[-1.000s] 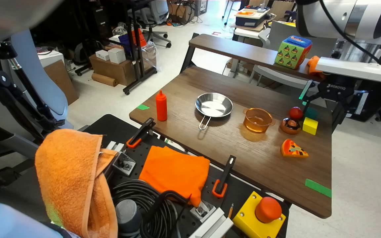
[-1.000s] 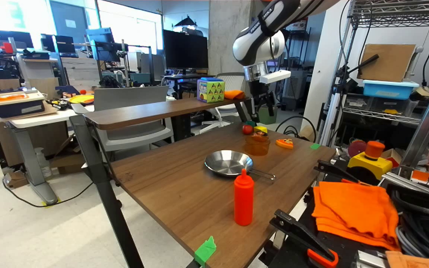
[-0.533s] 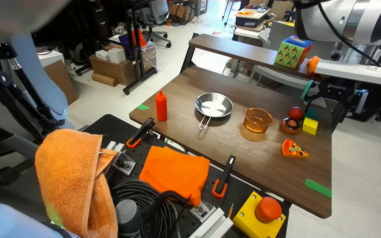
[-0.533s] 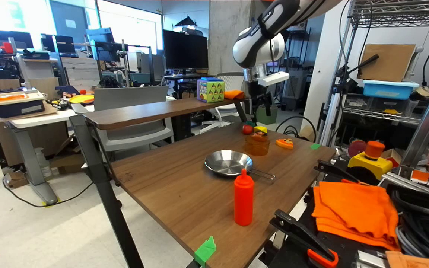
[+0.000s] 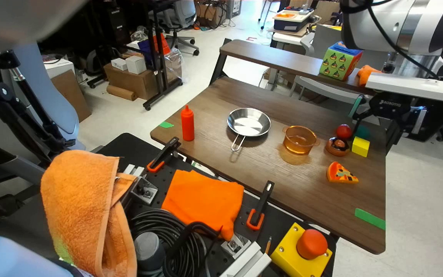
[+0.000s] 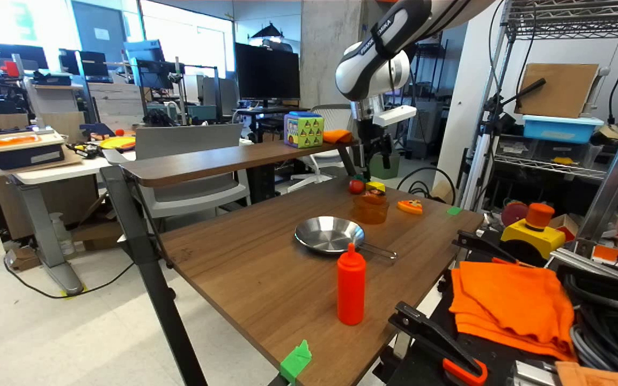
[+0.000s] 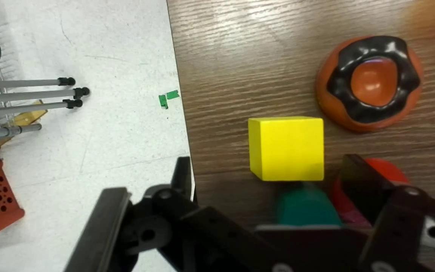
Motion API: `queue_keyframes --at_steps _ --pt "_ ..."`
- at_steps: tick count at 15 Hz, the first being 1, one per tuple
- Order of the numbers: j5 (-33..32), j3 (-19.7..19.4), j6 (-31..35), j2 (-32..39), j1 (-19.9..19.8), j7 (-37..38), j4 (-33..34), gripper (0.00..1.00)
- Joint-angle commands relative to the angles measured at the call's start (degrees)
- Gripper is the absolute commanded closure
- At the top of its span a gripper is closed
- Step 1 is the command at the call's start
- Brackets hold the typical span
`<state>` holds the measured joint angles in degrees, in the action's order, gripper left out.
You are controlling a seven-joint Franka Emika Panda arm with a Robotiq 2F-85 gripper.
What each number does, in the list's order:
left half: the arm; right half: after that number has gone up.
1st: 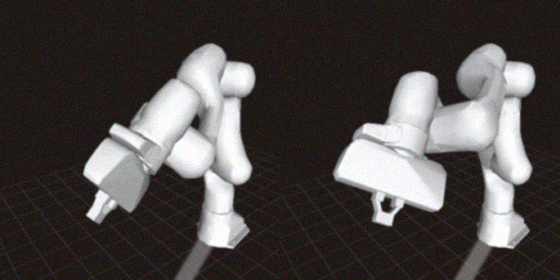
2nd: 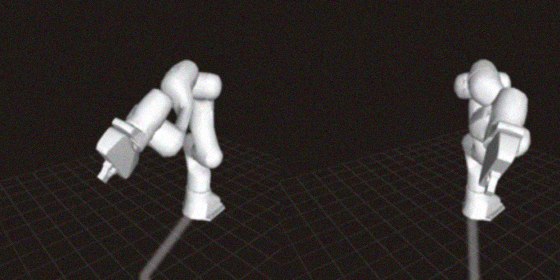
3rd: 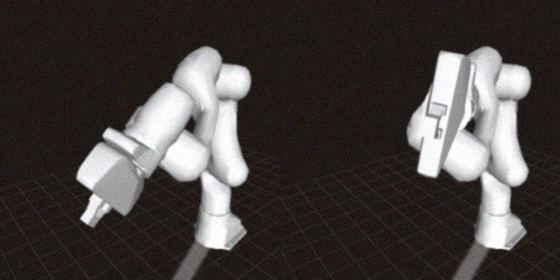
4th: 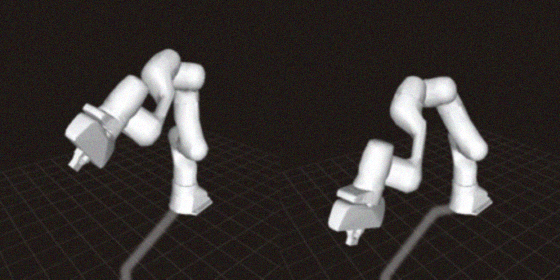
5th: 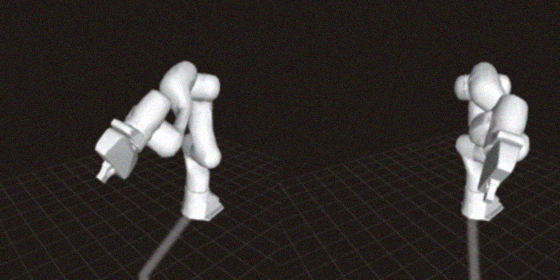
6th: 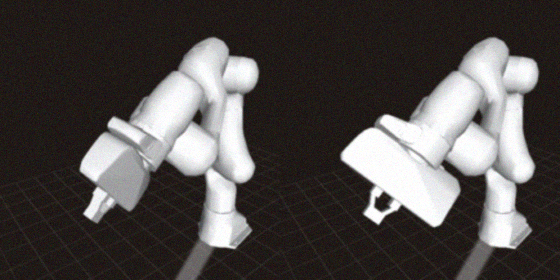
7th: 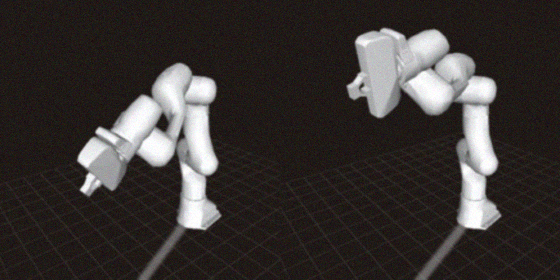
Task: Pick up the yellow object from the table and put it in the pot
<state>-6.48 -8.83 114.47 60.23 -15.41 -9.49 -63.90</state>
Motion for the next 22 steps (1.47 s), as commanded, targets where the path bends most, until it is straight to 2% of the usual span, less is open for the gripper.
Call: queue_keyframes --at_steps 1,6,22 --pt "-1.23 -0.25 -0.45 1.25 -0.01 -0.64 1.8 0.0" --pt "-2.1 -0.24 -0.04 1.11 0.18 -0.56 1.44 0.0" --pt "-1.45 2.38 -1.24 1.62 0.72 -6.73 1.16 0.0"
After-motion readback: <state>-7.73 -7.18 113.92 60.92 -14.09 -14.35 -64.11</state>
